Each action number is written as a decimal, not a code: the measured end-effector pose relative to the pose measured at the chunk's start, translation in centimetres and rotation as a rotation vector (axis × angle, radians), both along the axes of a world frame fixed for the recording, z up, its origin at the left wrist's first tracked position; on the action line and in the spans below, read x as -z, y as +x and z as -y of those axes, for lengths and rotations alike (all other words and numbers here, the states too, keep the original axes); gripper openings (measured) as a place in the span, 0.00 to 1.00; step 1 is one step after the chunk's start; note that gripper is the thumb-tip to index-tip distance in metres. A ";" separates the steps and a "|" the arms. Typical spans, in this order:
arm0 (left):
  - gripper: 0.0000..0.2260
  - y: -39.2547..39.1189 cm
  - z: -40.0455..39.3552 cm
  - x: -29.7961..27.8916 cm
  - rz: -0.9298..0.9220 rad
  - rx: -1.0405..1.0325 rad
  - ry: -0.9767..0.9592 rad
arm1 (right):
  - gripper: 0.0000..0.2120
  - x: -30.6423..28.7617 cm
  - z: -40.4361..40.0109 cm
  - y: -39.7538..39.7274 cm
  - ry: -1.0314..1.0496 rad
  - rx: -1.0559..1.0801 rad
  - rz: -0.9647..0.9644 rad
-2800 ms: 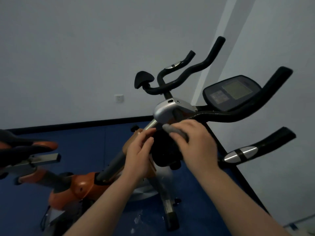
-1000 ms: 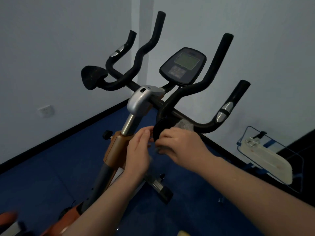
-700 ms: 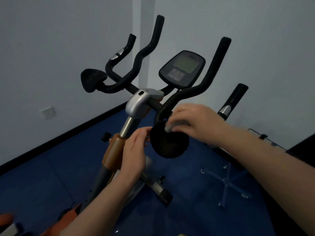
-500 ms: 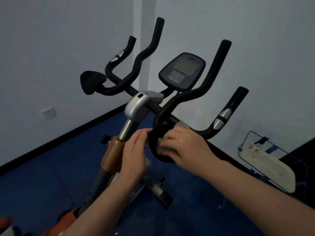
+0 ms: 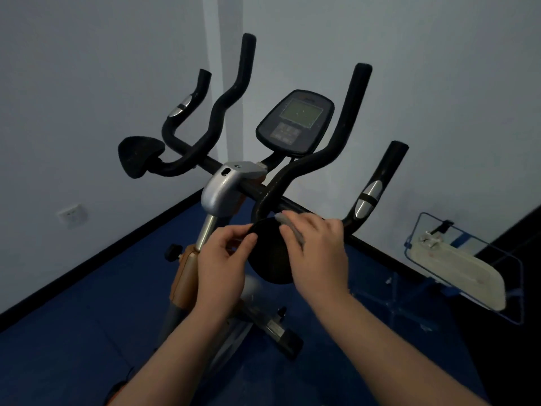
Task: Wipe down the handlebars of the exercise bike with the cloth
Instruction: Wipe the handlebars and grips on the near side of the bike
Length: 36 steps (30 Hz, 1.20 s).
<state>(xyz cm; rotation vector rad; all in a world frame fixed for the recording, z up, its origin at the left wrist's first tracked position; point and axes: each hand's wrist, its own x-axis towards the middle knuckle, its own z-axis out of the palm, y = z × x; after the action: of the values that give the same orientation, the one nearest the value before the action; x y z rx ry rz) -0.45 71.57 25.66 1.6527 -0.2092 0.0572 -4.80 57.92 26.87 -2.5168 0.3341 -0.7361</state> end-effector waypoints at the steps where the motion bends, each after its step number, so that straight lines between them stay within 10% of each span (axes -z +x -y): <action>1: 0.08 0.0 0.0 0.0 -0.004 0.005 -0.002 | 0.16 0.3 0.0 -0.8 0.000 0.003 -0.014; 18: 0.04 0.0 0.3 0.7 0.013 -0.043 -0.011 | 0.18 -2.4 0.2 1.6 0.022 0.060 -0.408; 30: 0.03 1.1 -1.3 -0.5 -0.207 0.047 -0.080 | 0.10 -3.0 3.0 -1.5 0.175 -0.123 -0.141; 36: 0.05 0.1 -1.1 0.1 -0.291 0.030 -0.178 | 0.16 -3.5 1.2 1.5 -0.136 -0.460 -0.068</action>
<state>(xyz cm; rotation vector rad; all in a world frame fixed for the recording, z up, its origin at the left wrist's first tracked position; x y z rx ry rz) -0.34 72.68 25.60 1.4603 -0.0067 -0.1819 -3.30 56.68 30.33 -2.6053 -0.2769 -0.5024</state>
